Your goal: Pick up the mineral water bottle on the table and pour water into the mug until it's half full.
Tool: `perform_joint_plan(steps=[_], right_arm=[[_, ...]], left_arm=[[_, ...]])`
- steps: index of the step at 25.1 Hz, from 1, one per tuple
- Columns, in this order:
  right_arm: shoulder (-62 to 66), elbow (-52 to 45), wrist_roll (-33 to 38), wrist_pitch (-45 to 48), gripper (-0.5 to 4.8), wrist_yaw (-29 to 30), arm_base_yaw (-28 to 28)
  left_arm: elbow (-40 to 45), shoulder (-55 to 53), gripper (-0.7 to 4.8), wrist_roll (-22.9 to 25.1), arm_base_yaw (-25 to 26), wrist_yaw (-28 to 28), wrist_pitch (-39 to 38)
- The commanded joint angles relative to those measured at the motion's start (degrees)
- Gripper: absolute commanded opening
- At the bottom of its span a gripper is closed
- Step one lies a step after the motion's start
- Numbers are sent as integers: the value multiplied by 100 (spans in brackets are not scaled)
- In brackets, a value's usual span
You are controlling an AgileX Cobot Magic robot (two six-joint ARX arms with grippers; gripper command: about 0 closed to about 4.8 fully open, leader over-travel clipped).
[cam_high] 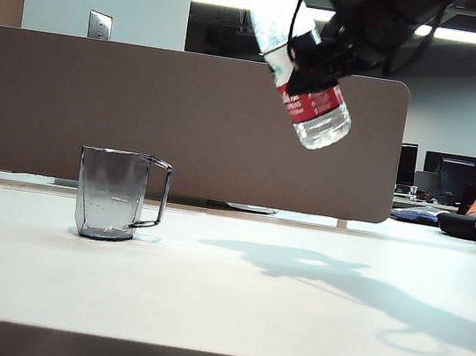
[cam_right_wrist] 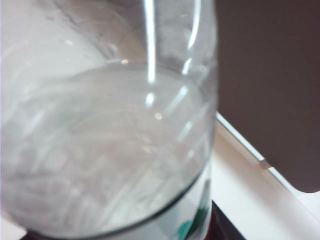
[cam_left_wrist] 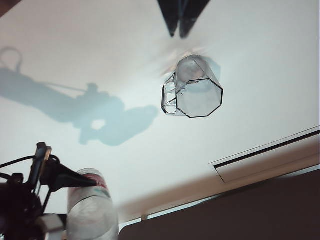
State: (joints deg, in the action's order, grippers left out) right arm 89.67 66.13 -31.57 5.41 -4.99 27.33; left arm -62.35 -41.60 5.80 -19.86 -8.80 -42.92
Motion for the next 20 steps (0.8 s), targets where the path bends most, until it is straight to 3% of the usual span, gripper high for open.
perform_joint_plan(steps=[1, 11, 20], right_arm=[[144, 258, -61, 313, 346, -94, 42], [1178, 1180, -1342, 17, 346, -739, 376], [1528, 1309, -2208, 90, 345, -1047, 728]], left_arm=[[-37, 9, -2, 20, 11, -2, 44], [-35, 4, -2, 22, 13, 2, 61], [-35, 4, -3, 20, 13, 0, 61]])
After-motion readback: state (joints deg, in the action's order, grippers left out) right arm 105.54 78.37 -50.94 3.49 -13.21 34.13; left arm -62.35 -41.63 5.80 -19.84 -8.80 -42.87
